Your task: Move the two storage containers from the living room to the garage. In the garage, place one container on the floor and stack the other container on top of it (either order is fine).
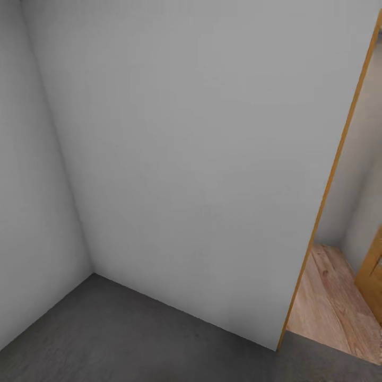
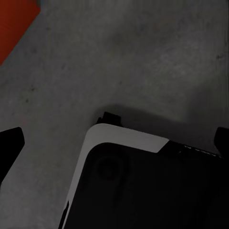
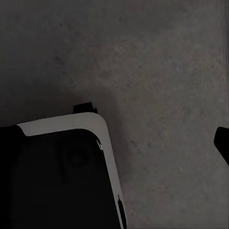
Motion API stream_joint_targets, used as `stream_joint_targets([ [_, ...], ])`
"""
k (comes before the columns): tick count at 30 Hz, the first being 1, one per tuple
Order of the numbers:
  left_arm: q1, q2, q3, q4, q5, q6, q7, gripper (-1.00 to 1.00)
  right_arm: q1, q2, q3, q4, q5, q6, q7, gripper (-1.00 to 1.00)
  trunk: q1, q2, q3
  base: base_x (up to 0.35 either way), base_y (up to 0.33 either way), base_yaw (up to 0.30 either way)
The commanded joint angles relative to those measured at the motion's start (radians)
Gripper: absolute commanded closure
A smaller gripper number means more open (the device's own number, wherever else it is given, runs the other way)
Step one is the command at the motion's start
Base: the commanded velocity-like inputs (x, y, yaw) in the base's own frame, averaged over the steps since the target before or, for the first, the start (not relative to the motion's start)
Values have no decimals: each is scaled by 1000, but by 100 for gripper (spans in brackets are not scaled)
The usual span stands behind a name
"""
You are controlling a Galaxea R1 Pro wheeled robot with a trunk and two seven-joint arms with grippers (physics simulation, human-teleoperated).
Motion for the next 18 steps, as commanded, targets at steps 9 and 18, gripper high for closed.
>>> stream_joint_targets([
  [9, -1, 0, -2, 0, 4, -4, 2, -100, -2, -1, 8, 3, -7, -4, 0, -100, 0, -1, 8, 0, 0, -236],
  [18, -1, 0, -2, 0, 4, -3, 2, -100, -2, -1, 10, 3, -6, -3, 0, -100, 0, -1, 10, 0, 0, -277],
])
